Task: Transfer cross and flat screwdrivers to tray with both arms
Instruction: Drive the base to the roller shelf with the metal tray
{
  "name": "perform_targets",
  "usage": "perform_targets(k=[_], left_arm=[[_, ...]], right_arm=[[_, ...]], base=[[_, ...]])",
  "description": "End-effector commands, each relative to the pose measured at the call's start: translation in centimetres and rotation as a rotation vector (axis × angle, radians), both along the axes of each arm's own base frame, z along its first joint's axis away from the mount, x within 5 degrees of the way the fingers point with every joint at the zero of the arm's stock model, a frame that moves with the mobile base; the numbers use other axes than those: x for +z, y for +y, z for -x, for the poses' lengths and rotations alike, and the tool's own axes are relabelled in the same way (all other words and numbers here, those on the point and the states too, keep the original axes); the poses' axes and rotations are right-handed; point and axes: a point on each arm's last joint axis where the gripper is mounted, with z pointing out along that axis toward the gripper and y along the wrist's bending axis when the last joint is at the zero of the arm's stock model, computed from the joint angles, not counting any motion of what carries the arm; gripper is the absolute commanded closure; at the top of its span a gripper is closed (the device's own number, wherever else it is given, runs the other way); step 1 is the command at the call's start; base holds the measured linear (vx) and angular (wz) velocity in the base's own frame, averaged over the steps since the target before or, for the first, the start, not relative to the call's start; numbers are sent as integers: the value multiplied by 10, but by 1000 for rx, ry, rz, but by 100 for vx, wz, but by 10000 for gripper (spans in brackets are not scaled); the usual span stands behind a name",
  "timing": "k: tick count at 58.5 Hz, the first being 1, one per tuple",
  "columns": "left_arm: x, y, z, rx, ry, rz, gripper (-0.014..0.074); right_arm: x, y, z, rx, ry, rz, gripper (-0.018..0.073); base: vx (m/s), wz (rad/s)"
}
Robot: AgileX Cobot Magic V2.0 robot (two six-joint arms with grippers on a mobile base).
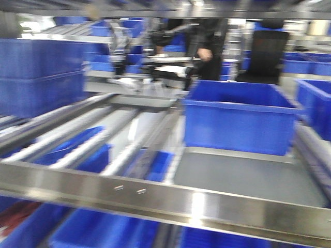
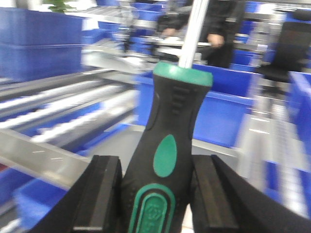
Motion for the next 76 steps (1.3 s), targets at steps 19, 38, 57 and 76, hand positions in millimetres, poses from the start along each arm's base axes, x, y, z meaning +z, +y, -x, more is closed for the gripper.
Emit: perform_targets(k=[19,38,57,76], left_arm=[[15,0,2,-7,-115,17,599],[15,0,2,-7,-115,17,599],[15,0,2,-7,-115,17,599],[15,0,2,-7,-115,17,599]], right_arm=[[16,-1,1,-10,-118,-11,567],[16,-1,1,-9,-118,-12,567],[16,-1,1,-9,-118,-12,567],[17,-1,1,-11,-125,-11,567]], base=[[21,-53],[22,-3],[10,4],[1,0]])
